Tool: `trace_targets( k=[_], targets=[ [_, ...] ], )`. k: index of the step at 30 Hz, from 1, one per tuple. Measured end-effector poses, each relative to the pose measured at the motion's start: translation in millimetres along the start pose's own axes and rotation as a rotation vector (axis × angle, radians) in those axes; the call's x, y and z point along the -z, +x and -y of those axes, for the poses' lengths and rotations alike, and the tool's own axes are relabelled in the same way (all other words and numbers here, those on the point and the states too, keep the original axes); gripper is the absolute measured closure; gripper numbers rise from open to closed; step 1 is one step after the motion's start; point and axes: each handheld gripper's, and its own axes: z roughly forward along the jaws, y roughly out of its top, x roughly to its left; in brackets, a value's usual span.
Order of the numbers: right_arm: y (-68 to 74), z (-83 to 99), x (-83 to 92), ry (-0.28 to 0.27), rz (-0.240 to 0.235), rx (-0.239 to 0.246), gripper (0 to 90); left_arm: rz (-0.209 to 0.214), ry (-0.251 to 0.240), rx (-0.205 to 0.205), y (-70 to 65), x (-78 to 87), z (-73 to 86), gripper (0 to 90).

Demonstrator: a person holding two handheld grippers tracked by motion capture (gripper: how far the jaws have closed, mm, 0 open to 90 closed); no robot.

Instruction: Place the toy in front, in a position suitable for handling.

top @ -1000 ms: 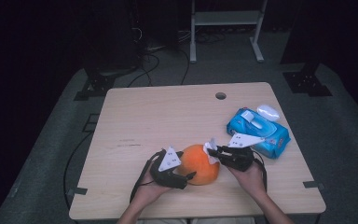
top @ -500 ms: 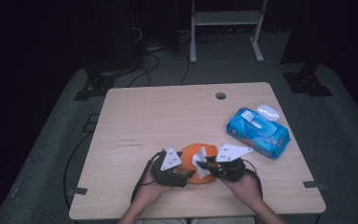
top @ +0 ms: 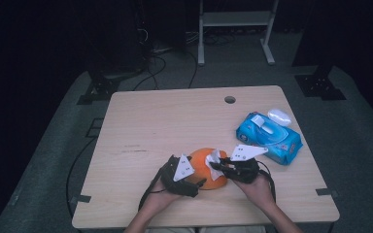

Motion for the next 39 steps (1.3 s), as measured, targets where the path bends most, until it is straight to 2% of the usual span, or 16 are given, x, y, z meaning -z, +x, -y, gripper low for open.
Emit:
trace_targets(
  k=[3,7,9,12,15,17,18,21,23,27,28,30,33,35,36,39],
  targets=[
    [0.4,-1.3,-1.0,-0.005,-0.004,-0.007,77.8,0.005,0.038,-0.002,1.9,3.0,-3.8,41.8],
    [8.6,-8.3,-0.2,-0.025,-0.052,0.000,77.8,0.018,0.068,0.001,0.7,8.9,-9.2,50.4],
    [15.2,-10.4,-0.4,-0.026,-0.073,0.022,77.8,0.034,0.082,0.018,1.9,12.0,-11.4,51.6],
    [19.0,-10.6,2.5,-0.022,-0.082,0.027,77.8,0.062,0.087,0.090,8.8,17.6,-10.6,52.0],
    [12.5,-6.3,7.0,-0.010,-0.050,0.018,77.8,0.079,0.077,0.148,14.5,21.3,-6.2,51.8],
    [5.8,-4.0,9.0,-0.008,-0.025,-0.002,77.9,0.081,0.069,0.157,14.9,21.2,-4.9,49.3],
    [1.2,-2.6,8.9,-0.004,-0.012,-0.010,77.8,0.075,0.059,0.157,14.4,20.4,-4.9,44.0],
    [-5.2,1.0,4.8,0.012,0.014,-0.020,77.8,0.039,0.019,0.106,11.7,19.6,-6.0,26.1],
    [-7.0,1.7,3.1,0.008,0.008,-0.027,77.8,0.005,0.006,0.057,7.8,15.5,-6.2,16.0],
    [-1.7,-2.2,-2.7,0.006,-0.004,-0.017,77.8,-0.028,0.049,-0.029,-0.6,3.1,-4.5,10.2],
    [0.2,-2.8,-4.6,0.009,-0.006,-0.015,77.8,-0.026,0.052,-0.029,-0.7,2.4,-3.9,12.9],
    [3.1,-3.7,-6.3,0.010,-0.007,-0.006,77.7,-0.023,0.060,-0.020,1.4,4.4,-3.8,26.6],
    [4.7,-6.6,-3.9,-0.007,-0.019,-0.011,77.7,0.014,0.077,0.025,6.0,12.0,-7.7,45.3],
    [8.1,-9.8,-1.0,-0.020,-0.034,-0.011,77.7,0.044,0.084,0.046,8.5,16.7,-9.8,50.4],
    [11.3,-11.6,0.5,-0.029,-0.044,-0.004,77.7,0.075,0.086,0.072,11.3,19.9,-10.8,51.5],
    [24.9,-14.9,1.9,-0.037,-0.076,0.040,77.7,0.123,0.096,0.122,14.9,24.1,-11.9,52.1]
  ],
)
